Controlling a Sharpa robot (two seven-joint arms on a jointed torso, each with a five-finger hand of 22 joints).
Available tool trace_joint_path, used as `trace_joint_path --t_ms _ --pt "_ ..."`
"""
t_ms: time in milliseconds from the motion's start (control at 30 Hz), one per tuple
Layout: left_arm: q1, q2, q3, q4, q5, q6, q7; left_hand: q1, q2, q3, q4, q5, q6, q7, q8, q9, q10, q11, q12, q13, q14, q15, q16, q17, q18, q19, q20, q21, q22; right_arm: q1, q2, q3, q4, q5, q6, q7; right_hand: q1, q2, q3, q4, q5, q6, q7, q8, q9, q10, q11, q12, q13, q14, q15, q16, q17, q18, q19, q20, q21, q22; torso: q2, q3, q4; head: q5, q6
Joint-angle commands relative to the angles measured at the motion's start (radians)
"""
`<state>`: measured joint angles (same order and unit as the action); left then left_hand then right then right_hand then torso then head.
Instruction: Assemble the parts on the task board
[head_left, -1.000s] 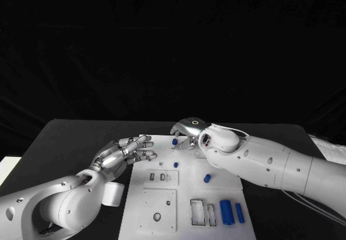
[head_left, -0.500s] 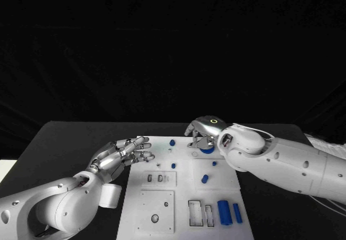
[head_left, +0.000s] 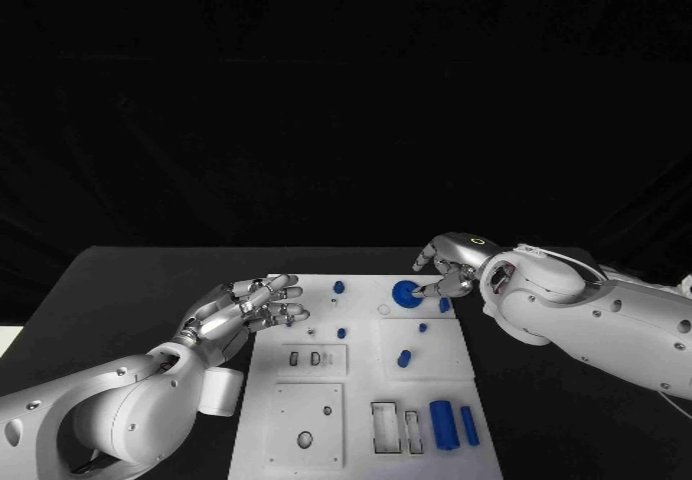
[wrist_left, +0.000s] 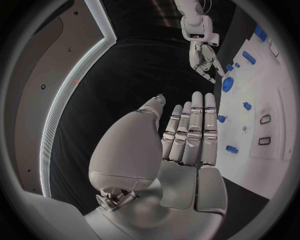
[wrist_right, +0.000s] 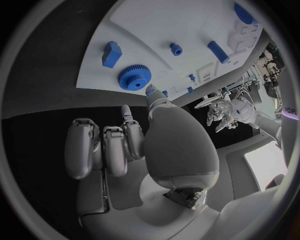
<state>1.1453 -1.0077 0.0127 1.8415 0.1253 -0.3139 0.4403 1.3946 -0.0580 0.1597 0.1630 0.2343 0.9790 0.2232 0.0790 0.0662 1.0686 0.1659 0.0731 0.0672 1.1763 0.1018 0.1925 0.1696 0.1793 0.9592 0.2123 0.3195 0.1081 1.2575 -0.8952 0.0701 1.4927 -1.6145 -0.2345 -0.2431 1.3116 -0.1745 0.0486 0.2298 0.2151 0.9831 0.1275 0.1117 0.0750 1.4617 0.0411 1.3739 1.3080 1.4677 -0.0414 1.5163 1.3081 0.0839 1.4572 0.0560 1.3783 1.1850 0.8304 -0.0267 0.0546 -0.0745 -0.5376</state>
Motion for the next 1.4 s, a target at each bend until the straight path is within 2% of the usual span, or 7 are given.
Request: trace_joint_path --t_ms 33,367,1133,1400 --pt "0.001 0.003 0.0 -0.001 0.001 0.024 0.004 0.003 -0.002 0.0 -0.004 0.001 -0.002 0.004 -0.005 -0.001 -0.008 0.0 -0.006 -0.001 -0.001 0.005 -0.005 0.001 0.003 0.0 0.003 -0.005 -0.001 -0.001 0.003 0.001 -0.009 -0.019 0.063 -0.04 0.013 -0.001 -0.003 0.012 0.004 -0.004 0.004 0.006 -0.002 0.015 0.003 0.022 0.079 0.079 0.008 0.006 0.135 -0.012 0.001 0.009 0.008 0.009 0.0 -0.0011 0.0008 -0.004 -0.001" --pt "0.001 0.004 0.0 -0.004 0.001 0.024 0.003 0.003 -0.002 0.0 -0.004 0.001 -0.002 0.004 -0.005 -0.001 -0.008 0.0 -0.006 -0.001 -0.001 0.005 -0.005 0.001 0.003 0.0 0.003 -0.005 -0.001 -0.005 0.032 0.0 -0.035 -0.017 0.089 -0.032 0.03 0.012 0.002 0.02 0.011 0.007 0.003 0.018 0.001 0.043 0.003 0.081 0.143 0.083 0.009 0.015 0.157 -0.016 0.006 0.01 0.022 0.031 0.0 -0.0022 0.002 -0.007 -0.011" --pt "0.001 0.005 0.0 -0.008 0.001 0.026 -0.001 0.003 -0.001 0.001 -0.005 0.001 -0.001 0.004 -0.005 0.0 -0.007 0.0 -0.006 0.0 -0.001 0.005 -0.006 0.002 0.003 -0.001 0.003 -0.005 -0.002 -0.017 0.078 0.0 -0.064 -0.027 0.105 -0.011 0.062 0.035 0.018 -0.005 0.007 0.018 0.004 0.027 0.0 0.07 0.004 0.133 0.199 0.089 0.01 0.027 0.188 -0.022 0.014 0.012 0.043 0.069 0.0 -0.0026 0.0017 -0.005 -0.015" --pt "0.001 0.005 0.0 -0.008 0.001 0.028 -0.003 0.004 -0.001 0.002 -0.005 0.001 -0.001 0.004 -0.005 0.0 -0.007 0.0 -0.006 0.0 -0.001 0.004 -0.007 0.002 0.003 -0.001 0.003 -0.005 -0.002 -0.019 0.086 0.0 -0.069 -0.063 0.117 -0.013 0.084 0.054 0.051 -0.031 -0.032 0.037 0.003 0.033 0.001 0.084 0.004 0.156 0.223 0.095 0.01 0.04 0.221 -0.029 0.024 0.012 0.064 0.107 0.0 -0.0019 0.0021 -0.006 -0.015"
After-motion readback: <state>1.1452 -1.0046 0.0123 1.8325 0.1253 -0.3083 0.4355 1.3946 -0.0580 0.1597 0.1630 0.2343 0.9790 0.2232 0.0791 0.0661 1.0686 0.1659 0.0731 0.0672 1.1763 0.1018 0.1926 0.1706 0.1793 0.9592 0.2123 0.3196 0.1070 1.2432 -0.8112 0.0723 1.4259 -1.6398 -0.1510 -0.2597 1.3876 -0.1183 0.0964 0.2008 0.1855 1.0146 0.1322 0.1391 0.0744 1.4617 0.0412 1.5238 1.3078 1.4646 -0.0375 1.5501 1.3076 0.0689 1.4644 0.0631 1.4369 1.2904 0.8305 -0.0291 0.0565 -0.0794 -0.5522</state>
